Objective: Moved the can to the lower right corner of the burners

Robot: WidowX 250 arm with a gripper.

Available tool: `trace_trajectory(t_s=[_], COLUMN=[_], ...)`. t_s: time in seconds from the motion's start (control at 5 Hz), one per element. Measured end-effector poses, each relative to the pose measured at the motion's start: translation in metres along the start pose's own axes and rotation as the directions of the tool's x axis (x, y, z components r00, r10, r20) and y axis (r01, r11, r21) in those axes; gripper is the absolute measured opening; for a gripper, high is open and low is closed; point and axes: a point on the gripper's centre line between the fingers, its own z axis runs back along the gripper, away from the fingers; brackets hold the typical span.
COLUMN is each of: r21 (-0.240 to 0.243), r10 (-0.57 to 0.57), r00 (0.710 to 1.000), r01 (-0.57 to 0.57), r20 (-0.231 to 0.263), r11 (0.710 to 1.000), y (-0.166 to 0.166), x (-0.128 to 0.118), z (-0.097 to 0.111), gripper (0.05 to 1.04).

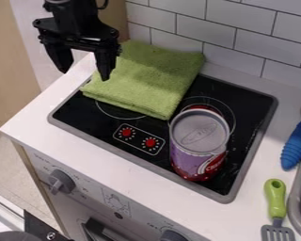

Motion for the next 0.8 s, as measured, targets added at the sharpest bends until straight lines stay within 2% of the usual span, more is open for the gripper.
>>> trace_trajectory(t_s=[0.2, 0.6, 0.8], r21=[-0.001, 0.031, 0.059], r10=[0.004, 0.078, 0.198], r00=[1.000, 0.997, 0.980], r01=[-0.004, -0.078, -0.197], r20=[-0.027, -0.010, -0.013], r11=[1.000, 0.996, 0.979], y=[-0.003, -0.049, -0.067], x=[-0.005, -0.007, 0.004], z=[-0.007, -0.020, -0.022], gripper=[0.997, 0.997, 0.997])
